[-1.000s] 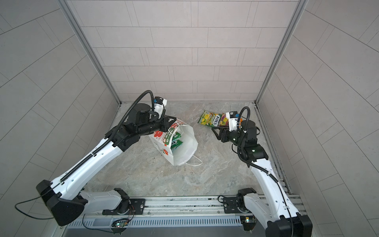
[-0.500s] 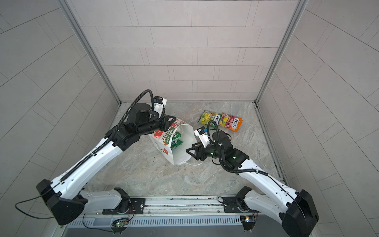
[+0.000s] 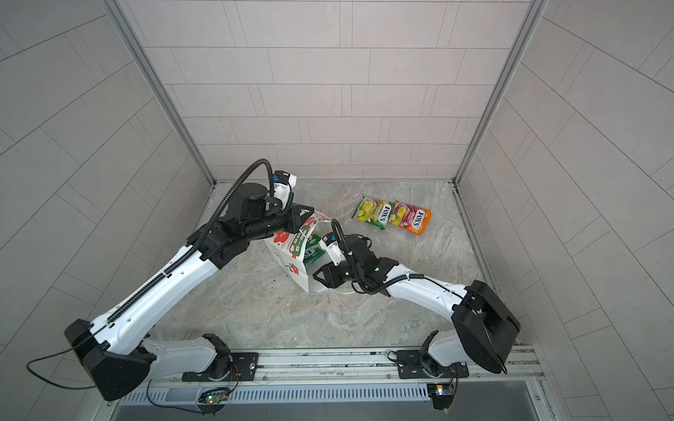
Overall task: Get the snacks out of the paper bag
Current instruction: 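Raise the right gripper and move it back toward the bag, then reach into the bag and grasp the green Spring Tea packet with the right gripper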
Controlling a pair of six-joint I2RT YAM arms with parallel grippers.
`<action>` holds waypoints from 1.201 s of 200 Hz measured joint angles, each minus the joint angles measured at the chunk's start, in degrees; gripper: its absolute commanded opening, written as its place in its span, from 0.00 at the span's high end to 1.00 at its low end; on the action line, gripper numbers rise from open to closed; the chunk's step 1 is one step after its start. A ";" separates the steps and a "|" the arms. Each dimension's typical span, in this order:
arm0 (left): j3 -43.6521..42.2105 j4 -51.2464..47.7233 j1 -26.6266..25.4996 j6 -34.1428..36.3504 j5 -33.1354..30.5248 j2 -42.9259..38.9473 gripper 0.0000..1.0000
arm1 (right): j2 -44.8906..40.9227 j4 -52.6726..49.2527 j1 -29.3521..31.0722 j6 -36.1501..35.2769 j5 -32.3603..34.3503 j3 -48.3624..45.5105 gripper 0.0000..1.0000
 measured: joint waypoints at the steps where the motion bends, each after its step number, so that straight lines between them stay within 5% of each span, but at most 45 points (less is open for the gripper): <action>1: 0.00 0.00 0.00 0.00 0.02 0.00 1.00 | 0.11 0.00 0.02 0.07 0.07 0.07 0.51; 157: 0.00 -0.61 -0.33 0.48 0.79 -0.02 1.00 | 8.70 13.55 0.26 28.79 14.56 5.86 0.51; 240: 0.00 -2.64 -0.79 1.49 1.95 -0.02 1.00 | 13.03 12.61 0.37 35.63 21.42 9.01 0.52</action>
